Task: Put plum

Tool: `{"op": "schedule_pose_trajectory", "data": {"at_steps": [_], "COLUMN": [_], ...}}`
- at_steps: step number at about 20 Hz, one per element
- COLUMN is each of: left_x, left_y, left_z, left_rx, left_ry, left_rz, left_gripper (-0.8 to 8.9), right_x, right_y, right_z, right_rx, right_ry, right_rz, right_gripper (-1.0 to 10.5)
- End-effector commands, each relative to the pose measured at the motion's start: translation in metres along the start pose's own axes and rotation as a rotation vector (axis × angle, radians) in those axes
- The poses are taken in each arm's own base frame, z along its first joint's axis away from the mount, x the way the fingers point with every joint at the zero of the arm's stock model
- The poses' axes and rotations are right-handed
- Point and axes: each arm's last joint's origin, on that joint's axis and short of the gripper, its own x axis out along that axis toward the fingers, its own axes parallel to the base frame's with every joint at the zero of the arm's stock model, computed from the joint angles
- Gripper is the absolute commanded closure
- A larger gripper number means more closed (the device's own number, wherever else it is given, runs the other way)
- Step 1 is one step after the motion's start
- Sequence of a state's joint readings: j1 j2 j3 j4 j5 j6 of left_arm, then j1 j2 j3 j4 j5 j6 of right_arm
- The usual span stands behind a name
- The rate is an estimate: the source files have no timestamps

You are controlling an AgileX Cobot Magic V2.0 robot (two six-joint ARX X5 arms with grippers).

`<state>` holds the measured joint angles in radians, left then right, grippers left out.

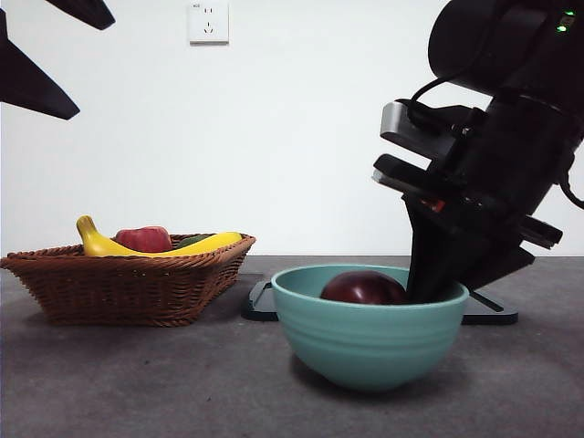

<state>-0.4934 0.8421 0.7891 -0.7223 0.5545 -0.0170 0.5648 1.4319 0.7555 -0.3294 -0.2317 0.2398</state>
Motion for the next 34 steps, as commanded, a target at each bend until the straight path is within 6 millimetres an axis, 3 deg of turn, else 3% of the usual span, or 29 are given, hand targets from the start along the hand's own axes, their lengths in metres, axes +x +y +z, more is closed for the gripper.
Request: {"op": "schedule_pose_trajectory", "data": {"at_steps": [1, 5, 9, 15, 20, 26, 28, 30, 31, 34], "left_x": [-0.001, -0.001, -0.001, -0.001, -0.001, -0.001, -0.001, -0.001, -0.001, -0.001], "left_y": [-0.002, -0.002, -0.002, -0.002, -0.002, -0.002, -0.002, -0.002, -0.002, -0.002], "left_z": [0.003, 0.003, 0.003, 0.003, 0.003, 0.003, 0.003, 0.003, 0.003, 0.003], "left_rx": [0.012, 0.012, 0.011, 0.010, 0.010, 0.010, 0.010, 0.010, 0.010, 0.010], "left_ry": [-0.010, -0.010, -0.009, -0.007, -0.006, -0.007, -0.007, -0.007, -0.007, -0.007], "left_rz": [-0.010, -0.010, -0.010, -0.010, -0.010, -0.010, -0.010, -0.010, -0.010, -0.010], "left_gripper": [4.39, 4.39, 4.39, 4.39, 4.39, 4.39, 4.39, 4.39, 4.39, 4.39], "right_x": [-0.006, -0.024, -0.037, -0.007, 0.022, 0.039, 0.039, 0.037, 0.034, -0.001], "right_y": [0.008, 0.010, -0.012, -0.055, -0.078, -0.085, -0.085, -0.085, -0.083, -0.076], "right_z": [0.016, 0.045, 0.085, 0.140, 0.143, 0.136, 0.136, 0.136, 0.137, 0.145], "right_rx": [0.006, 0.015, 0.068, 0.120, 0.153, 0.167, 0.169, 0.172, 0.171, 0.154], "right_ry": [-0.040, -0.115, -0.200, -0.187, -0.143, -0.074, -0.074, -0.074, -0.079, -0.173], "right_rz": [0.019, 0.008, -0.049, -0.115, -0.138, -0.146, -0.147, -0.147, -0.148, -0.169], "right_gripper": [9.4, 9.4, 9.4, 9.4, 9.4, 9.4, 9.1, 7.1, 6.8, 6.8]}}
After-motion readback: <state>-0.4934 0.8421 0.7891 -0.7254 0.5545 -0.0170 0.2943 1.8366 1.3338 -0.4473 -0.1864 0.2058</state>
